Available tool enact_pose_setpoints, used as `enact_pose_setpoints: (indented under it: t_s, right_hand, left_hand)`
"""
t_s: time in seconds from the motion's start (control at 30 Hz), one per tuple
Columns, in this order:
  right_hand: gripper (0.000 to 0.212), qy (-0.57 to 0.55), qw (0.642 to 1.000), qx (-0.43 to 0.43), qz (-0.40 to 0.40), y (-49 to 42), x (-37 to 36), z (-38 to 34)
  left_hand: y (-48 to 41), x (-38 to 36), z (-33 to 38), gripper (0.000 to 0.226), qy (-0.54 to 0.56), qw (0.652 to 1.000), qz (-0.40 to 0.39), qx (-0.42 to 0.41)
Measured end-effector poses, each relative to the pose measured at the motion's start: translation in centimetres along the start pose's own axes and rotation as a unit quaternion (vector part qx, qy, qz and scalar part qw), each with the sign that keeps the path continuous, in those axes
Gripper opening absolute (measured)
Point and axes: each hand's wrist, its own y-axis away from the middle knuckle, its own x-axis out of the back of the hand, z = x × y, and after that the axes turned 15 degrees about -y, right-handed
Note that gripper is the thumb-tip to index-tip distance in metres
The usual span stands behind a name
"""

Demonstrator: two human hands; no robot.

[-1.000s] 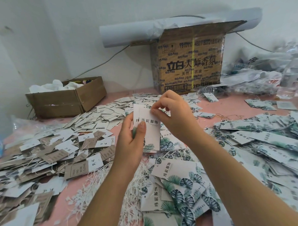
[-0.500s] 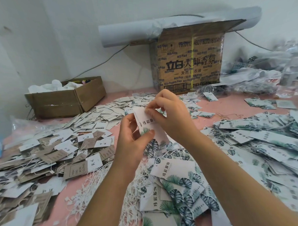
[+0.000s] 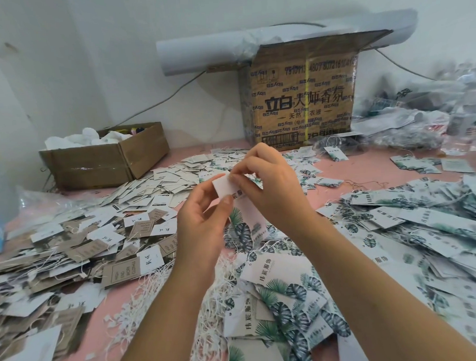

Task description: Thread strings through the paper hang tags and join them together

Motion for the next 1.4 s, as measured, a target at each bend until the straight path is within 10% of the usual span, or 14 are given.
enact_pose_setpoints:
  t_s: [0.5, 1.0, 1.4]
  right_hand:
    - [0.007, -0.114, 0.993, -0.021, -0.031, -0.1, -0.7, -0.6]
    - [0.009, -0.098, 0.99, -0.035, -0.094, -0.1, -0.7, -0.5]
    - [0.007, -0.076, 0.968, -0.216, -0.106, -0.6, 2.2, 1.5]
  left_hand:
    - [-0.5, 0.4, 0.7, 0.019, 0.296, 0.944, -0.007, 0.147]
    - [-0.7, 0.5, 1.0, 0.021, 0.246, 0.954, -0.006, 0.171]
    - [-1.5, 2.0, 0.8, 0.022, 0.246, 0.942, 0.191, 0.122]
